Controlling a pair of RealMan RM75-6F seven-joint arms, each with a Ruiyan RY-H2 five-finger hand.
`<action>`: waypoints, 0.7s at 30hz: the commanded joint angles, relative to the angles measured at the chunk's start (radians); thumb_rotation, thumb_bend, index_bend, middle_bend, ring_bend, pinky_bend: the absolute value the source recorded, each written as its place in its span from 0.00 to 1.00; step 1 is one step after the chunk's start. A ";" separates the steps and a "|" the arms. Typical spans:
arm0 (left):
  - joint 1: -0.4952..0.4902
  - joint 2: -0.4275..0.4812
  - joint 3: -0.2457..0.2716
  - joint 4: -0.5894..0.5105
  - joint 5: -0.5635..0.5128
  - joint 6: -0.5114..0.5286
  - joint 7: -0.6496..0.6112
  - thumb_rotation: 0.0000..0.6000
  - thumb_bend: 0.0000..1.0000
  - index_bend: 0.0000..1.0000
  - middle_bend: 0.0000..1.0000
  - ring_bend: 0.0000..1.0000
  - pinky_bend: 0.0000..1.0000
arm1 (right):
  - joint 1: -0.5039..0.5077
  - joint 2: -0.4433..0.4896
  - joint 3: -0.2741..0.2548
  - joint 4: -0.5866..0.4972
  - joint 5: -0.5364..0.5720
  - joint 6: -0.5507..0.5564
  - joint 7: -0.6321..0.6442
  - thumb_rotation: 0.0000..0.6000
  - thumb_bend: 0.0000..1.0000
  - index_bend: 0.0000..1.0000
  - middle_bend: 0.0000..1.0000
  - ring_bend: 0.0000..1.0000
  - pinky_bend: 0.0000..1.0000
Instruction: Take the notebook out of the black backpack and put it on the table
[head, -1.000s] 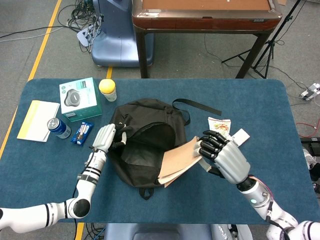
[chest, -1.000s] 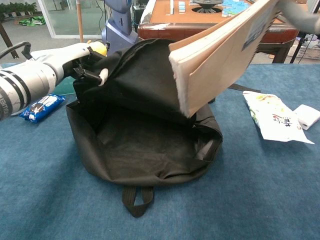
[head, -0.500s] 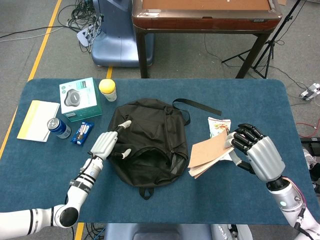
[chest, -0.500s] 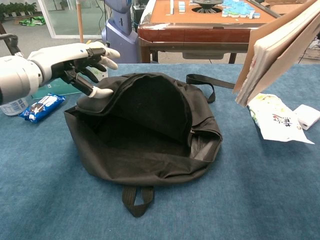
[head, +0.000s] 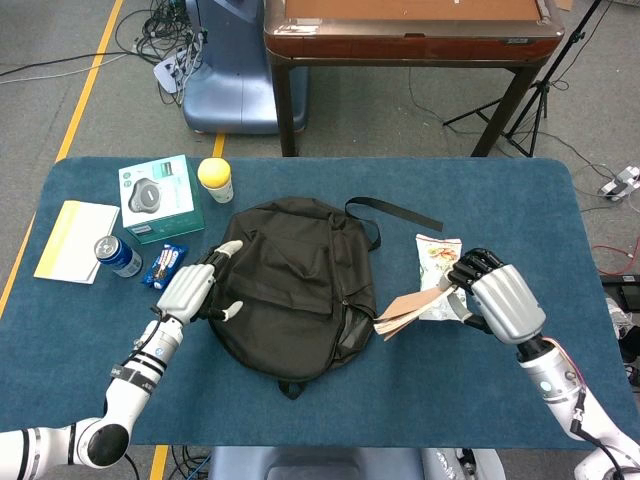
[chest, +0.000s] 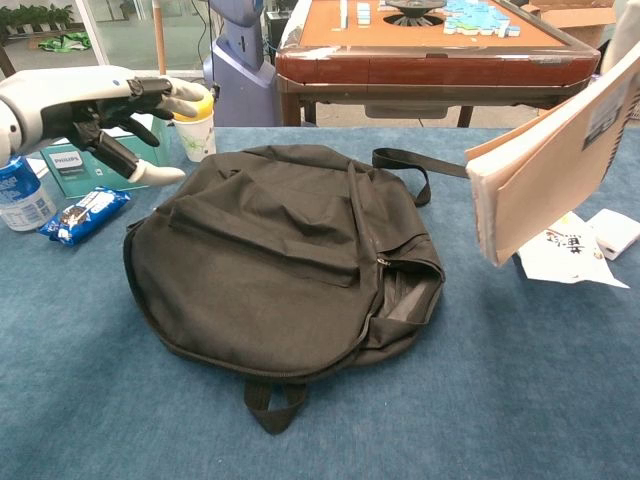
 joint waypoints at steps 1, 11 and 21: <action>0.001 -0.001 0.005 0.002 0.001 0.004 0.004 1.00 0.25 0.03 0.06 0.03 0.13 | 0.038 -0.057 0.042 0.027 0.073 -0.070 -0.054 1.00 0.49 0.72 0.46 0.36 0.30; -0.003 0.001 -0.002 0.007 -0.010 0.023 0.005 1.00 0.25 0.03 0.05 0.02 0.12 | 0.162 -0.170 0.155 0.095 0.309 -0.278 -0.214 1.00 0.48 0.19 0.15 0.13 0.22; -0.003 0.007 -0.007 0.050 -0.041 0.026 -0.002 1.00 0.25 0.01 0.02 0.00 0.10 | 0.223 -0.193 0.222 0.073 0.393 -0.294 -0.307 1.00 0.18 0.00 0.00 0.00 0.00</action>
